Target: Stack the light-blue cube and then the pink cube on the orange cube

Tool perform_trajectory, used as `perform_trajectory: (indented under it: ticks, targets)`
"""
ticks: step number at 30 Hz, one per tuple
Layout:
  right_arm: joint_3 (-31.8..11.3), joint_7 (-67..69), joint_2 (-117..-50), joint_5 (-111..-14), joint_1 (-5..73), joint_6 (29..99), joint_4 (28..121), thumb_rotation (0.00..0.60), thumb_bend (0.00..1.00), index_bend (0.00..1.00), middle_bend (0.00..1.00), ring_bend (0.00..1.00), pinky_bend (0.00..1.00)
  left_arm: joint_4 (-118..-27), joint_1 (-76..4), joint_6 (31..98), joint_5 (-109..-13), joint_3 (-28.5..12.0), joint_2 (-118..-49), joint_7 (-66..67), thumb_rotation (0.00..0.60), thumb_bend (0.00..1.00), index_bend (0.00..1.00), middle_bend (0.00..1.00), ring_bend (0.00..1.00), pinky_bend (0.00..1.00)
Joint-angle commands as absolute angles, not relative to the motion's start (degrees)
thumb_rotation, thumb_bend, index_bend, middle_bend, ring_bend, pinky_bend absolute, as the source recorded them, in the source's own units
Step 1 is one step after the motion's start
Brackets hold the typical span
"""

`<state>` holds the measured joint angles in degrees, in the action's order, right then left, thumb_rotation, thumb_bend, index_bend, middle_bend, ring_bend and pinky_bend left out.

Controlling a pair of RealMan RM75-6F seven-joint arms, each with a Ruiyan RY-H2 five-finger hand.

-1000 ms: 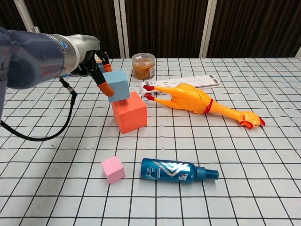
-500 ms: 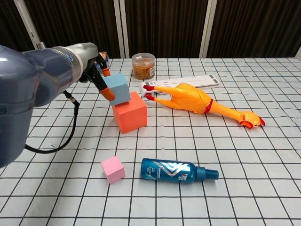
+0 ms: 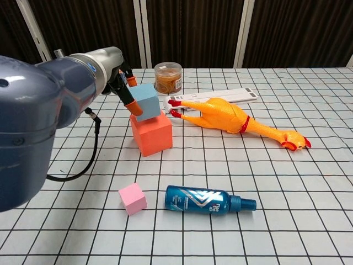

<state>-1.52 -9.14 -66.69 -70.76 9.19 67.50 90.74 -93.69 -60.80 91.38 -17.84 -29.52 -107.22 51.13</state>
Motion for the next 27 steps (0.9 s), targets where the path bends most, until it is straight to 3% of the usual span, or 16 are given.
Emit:
perform_trajectory:
  ticks: [1, 27]
  targets:
    - [-1.5, -9.1, -66.7, -70.8, 9.2, 67.5, 90.7, 0.600, 0.10, 0.10, 0.08, 0.16, 0.22, -93.7, -60.8, 91.6, -17.8, -29.6, -107.5, 51.6, 0.600, 0.28, 0.56, 0.97, 0.89, 1.00]
    - [-1.6, -8.4, -66.5, -71.1, 9.0, 67.7, 90.5, 0.600, 0.10, 0.10, 0.08, 0.16, 0.22, -91.9, -59.7, 91.6, -19.4, -30.9, -110.2, 52.9, 0.600, 0.28, 0.56, 0.97, 0.89, 1.00]
